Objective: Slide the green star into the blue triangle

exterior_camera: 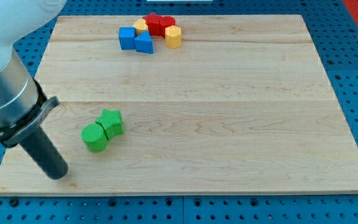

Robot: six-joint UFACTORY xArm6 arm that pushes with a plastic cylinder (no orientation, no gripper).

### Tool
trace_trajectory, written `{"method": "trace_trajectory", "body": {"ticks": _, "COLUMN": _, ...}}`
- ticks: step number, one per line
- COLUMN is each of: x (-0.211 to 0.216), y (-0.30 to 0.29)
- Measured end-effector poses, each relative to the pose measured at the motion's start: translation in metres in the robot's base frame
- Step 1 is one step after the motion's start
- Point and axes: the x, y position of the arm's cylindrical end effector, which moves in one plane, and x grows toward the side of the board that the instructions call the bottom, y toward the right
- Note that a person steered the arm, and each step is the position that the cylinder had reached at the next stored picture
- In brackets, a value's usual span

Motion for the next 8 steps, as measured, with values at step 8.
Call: {"method": "trace_trajectory", "body": {"ticks": 8, "x": -0.173, "y": 0.06}}
